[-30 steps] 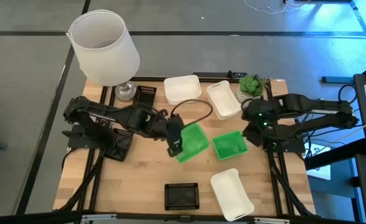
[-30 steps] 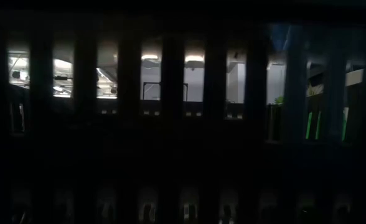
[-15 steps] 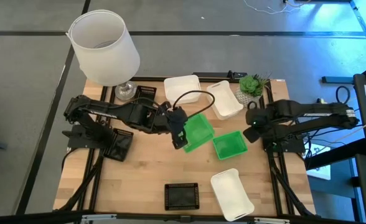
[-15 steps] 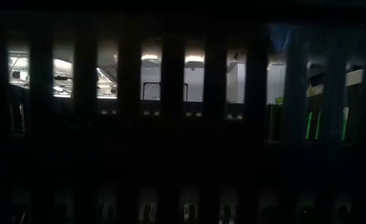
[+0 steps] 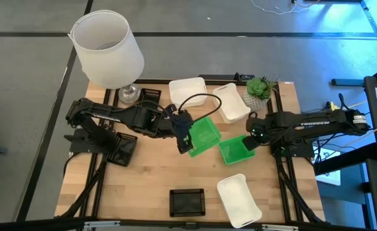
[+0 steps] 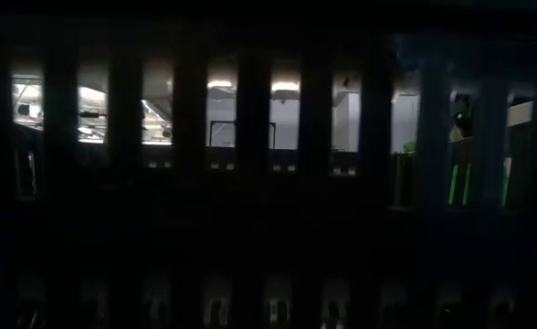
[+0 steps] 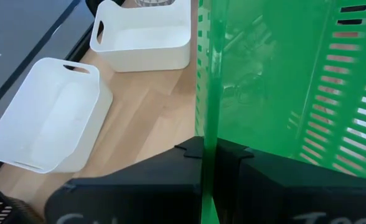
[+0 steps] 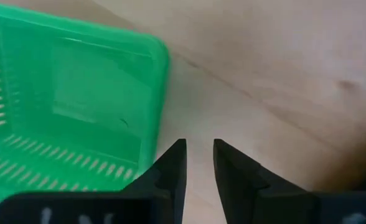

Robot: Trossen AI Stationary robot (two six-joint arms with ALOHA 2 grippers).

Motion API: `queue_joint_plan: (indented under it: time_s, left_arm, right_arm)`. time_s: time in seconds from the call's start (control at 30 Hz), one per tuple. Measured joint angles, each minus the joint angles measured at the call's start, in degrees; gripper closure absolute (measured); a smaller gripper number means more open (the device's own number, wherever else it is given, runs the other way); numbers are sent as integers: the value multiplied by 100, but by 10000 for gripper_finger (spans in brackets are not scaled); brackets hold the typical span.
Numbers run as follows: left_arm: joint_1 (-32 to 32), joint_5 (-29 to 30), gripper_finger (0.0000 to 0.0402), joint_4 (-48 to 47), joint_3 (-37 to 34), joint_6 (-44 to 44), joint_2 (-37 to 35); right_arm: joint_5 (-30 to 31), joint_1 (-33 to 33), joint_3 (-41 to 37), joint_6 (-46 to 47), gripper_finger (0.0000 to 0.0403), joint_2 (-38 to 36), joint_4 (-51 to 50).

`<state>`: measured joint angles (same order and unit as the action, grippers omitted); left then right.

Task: Stack baskets by color
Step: Stack the bottom green bin on the top green bins

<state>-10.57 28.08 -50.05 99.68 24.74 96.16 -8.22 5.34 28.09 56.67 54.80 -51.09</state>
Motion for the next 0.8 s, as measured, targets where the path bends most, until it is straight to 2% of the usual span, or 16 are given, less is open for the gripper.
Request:
queue_joint_plan:
  time_s: [0.17,0.33,0.53,0.8]
  left_arm:
    - [0,0,401,-8,0,0,0]
    - [0,-78,401,-23,0,1,0]
    - [105,-479,401,36,0,228,16]
    - [369,-948,401,474,1,1088,140]
  right_arm:
    - [-522,12,-297,-282,324,14,1536]
    - [-563,12,-330,-618,324,8,2728]
    - [-46,12,392,-1425,324,-140,2367]
    - [1069,-3,1988,-2650,324,-429,1159]
